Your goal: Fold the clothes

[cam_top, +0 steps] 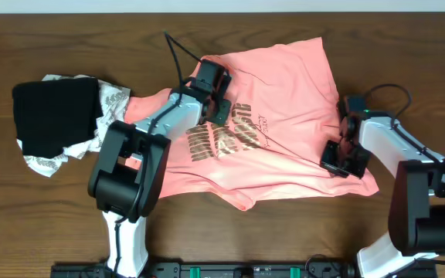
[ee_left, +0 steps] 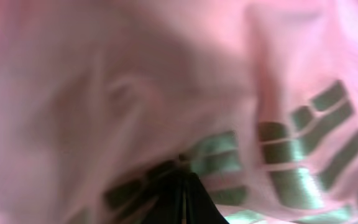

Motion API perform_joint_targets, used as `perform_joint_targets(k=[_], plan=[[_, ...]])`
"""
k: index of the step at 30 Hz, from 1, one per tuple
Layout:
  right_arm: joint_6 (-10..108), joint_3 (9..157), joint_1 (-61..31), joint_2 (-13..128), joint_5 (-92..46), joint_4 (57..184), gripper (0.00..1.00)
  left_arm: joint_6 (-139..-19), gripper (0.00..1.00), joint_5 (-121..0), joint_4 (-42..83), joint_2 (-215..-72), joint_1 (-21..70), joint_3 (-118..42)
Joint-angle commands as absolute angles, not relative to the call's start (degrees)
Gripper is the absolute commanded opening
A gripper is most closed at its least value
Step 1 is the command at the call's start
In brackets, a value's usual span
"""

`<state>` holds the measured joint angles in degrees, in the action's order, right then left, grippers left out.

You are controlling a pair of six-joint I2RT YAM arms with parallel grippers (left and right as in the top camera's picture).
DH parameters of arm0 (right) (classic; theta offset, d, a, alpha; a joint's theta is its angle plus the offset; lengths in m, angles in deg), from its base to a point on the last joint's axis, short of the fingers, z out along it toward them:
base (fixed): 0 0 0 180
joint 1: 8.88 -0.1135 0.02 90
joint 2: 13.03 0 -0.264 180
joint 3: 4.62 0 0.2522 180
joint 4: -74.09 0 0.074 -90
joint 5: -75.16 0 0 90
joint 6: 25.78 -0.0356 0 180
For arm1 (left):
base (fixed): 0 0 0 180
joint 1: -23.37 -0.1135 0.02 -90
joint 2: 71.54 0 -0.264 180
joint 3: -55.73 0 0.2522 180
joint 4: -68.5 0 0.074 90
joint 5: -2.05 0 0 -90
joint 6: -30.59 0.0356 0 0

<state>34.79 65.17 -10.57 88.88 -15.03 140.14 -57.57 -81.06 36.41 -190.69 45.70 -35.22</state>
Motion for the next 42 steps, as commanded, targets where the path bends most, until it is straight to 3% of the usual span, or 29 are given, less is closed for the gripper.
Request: perform_joint_targets(k=[1,8,14,22,34,42], plan=[[31.4,63.9,-8.4,88.8,-5.3,141.1,0.01,-56.4,0.06,-82.2,36.2,-192.3,43.6,-35.5],[35.5,64.9,-7.0,86.3,-6.4,138.0,0.01,-56.4,0.06,-81.1,34.7,-191.2,43.4,-35.7],[54.0,68.8,-7.0,77.1,-24.7,130.2,0.01,-56.8,0.24,-80.7,30.3,-185.3,44.7,-35.7],[50.3,72.3,-7.0,69.4,-32.5,121.0,0.01,-63.0,0.36,-80.6,21.3,-176.4,47.0,-35.7],[52.2,72.2,-9.6,86.6,-37.0,89.9,0.01,-67.7,0.29,-77.6,10.9,-171.5,51.5,-35.7],[41.5,72.3,-9.2,102.7,-35.0,71.0,0.01,-67.9,0.37,-77.7,11.6,-157.7,51.5,-35.7]])
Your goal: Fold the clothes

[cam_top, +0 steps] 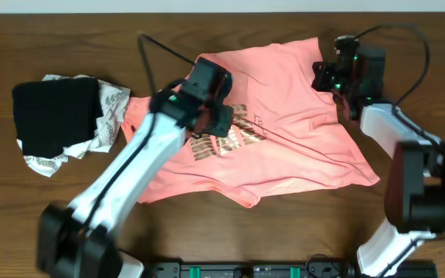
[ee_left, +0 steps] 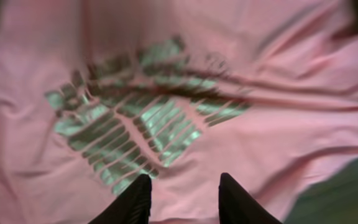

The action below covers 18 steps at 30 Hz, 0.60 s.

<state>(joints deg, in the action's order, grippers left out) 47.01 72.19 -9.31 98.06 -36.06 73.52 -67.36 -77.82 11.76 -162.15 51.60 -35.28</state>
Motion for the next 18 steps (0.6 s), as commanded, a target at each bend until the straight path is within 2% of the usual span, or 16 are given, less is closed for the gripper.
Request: perform_joint_targets(k=[1,8,14,18], plan=[[39.6,72.3,-9.1,104.0,-33.2,70.0,0.01,-67.9,0.38,-77.7,11.5,-156.4,51.5,-35.7],[27.7,72.3,-8.9,111.7,-30.2,65.0,0.01,-67.9,0.39,-77.7,10.6,-151.2,51.5,-35.7],[26.7,72.3,-9.2,111.8,-27.0,71.5,0.02,-67.9,0.39,-77.7,10.0,-151.5,51.5,-35.7],[26.9,72.3,-8.3,111.8,-17.3,82.0,0.02,-67.9,0.39,-77.7,10.0,-151.6,51.5,-35.7]])
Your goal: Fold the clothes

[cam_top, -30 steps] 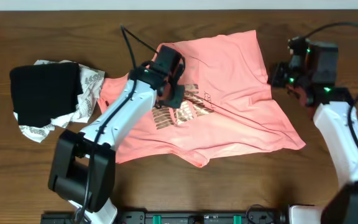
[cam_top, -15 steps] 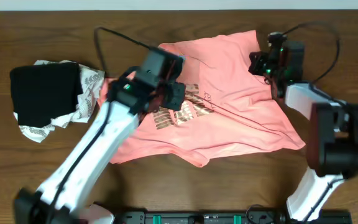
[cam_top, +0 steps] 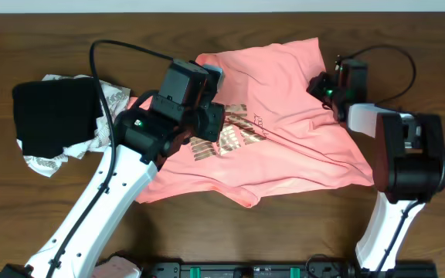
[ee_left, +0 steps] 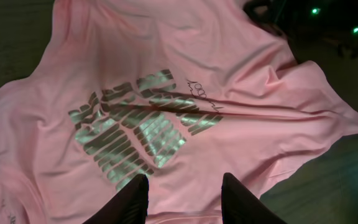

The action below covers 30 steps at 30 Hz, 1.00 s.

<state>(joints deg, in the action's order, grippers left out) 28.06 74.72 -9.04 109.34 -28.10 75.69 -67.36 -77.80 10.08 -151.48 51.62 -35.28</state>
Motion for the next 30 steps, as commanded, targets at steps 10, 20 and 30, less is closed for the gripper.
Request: perform_joint_targets(k=[10,20,30], plan=[[37.2,72.3,-1.0,111.7,-6.7,92.3,0.01,-67.9,0.39,-77.7,8.5,-151.6,51.5,-35.7],[49.4,76.4,4.9,111.3,-18.9,93.3,0.02,-67.8,0.4,-77.7,8.7,-152.0,51.5,-35.6],[50.5,83.4,4.6,99.8,-32.3,104.5,0.34,-66.6,0.48,-81.9,9.4,-157.2,51.4,-35.6]])
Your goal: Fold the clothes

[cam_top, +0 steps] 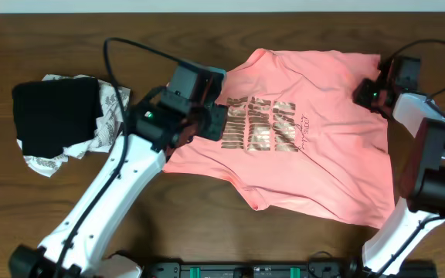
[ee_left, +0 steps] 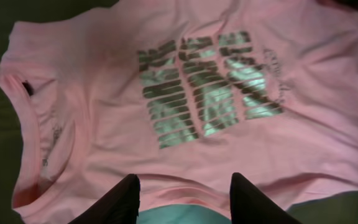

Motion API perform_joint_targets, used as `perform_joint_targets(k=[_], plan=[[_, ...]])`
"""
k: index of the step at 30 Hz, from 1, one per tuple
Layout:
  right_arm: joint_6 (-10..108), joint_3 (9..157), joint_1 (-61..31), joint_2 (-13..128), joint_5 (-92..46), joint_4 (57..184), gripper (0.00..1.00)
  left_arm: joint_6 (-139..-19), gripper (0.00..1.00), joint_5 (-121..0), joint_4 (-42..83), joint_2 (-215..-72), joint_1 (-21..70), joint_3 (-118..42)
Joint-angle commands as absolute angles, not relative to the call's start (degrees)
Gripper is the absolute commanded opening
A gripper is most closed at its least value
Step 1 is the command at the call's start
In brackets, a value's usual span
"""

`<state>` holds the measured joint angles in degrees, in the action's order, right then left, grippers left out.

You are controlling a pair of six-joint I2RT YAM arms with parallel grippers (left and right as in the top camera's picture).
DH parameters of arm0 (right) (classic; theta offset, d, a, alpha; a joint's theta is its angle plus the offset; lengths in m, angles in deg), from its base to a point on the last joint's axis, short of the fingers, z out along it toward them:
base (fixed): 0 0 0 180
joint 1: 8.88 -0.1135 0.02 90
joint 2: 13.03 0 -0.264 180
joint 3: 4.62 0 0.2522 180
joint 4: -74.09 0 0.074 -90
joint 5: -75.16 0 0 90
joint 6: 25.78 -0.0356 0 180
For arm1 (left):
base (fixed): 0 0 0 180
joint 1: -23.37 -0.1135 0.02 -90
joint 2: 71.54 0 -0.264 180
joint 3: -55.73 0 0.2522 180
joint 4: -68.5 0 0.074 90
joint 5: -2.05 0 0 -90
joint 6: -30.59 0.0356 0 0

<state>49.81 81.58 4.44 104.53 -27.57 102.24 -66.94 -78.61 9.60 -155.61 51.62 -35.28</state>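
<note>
A pink T-shirt [cam_top: 307, 170] with a metallic print lies spread on the wooden table [cam_top: 45, 224], print up. My left gripper [cam_top: 211, 125] hovers over the shirt's left part. In the left wrist view it [ee_left: 184, 178] stands open, its fingers [ee_left: 124, 199] wide apart above the shirt [ee_left: 104, 124], with the collar off to the left. My right gripper [cam_top: 366, 94] sits at the shirt's far right corner and appears shut on the fabric there; its jaws are too small to see plainly.
A pile of clothes [cam_top: 56, 116], a black garment on a white patterned one, lies at the left of the table. Black cables arc above both arms. The table's front edge runs along the bottom.
The shirt now lies flatter and further right, its print turned level. My right gripper has moved right with the shirt's far corner. My left gripper is still open above the shirt.
First the shirt lay crumpled, my left gripper low on its print and my right at its right hem. Then my left gripper stood open above the print and my right was at the far right corner. Now that corner is out to the right and the shirt lies spread.
</note>
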Motion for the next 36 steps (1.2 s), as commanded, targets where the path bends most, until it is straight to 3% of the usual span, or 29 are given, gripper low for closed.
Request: perform_joint_targets(k=[1,5,13,18,24,31,36], plan=[[50.5,84.0,4.6,97.9,-32.3,106.3,0.37,-66.6,0.49,-83.2,9.6,-157.5,51.4,-35.6],[50.6,84.8,4.6,91.1,-32.3,113.0,0.44,-65.4,0.56,-86.1,12.7,-158.0,50.5,-35.6],[47.5,84.8,4.6,82.8,-33.3,120.2,0.5,-64.2,0.57,-85.2,16.7,-163.1,47.0,-35.5],[47.6,84.8,4.6,81.4,-34.2,130.9,0.5,-64.2,0.56,-80.0,10.8,-164.9,46.9,-35.5],[53.0,84.8,4.6,81.3,-31.2,143.6,0.62,-64.2,0.56,-80.0,1.9,-163.8,46.9,-35.5],[56.2,84.8,4.6,79.9,-30.3,153.8,0.62,-64.5,0.56,-79.4,-10.9,-158.2,47.4,-35.5],[56.1,84.8,4.6,75.4,-30.0,158.6,0.62,-65.7,0.56,-79.0,-13.0,-152.2,52.6,-35.5]])
